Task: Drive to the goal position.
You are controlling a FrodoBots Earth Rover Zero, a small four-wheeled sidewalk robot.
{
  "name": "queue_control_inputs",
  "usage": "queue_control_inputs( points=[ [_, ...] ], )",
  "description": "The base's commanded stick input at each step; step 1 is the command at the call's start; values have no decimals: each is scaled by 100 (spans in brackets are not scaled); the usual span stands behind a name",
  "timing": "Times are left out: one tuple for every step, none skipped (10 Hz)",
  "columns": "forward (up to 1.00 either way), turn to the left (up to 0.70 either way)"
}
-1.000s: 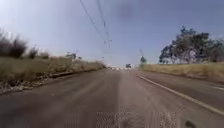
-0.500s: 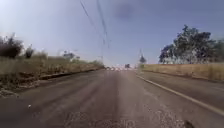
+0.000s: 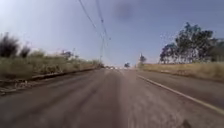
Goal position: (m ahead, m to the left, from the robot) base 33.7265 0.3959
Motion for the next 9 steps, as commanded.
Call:
queue_control_inputs(
  points=[
    [100,0],
    [100,0],
    [100,0],
    [100,0],
    [100,0],
    [100,0],
    [100,0],
    [100,0],
    [100,0]
  ],
)
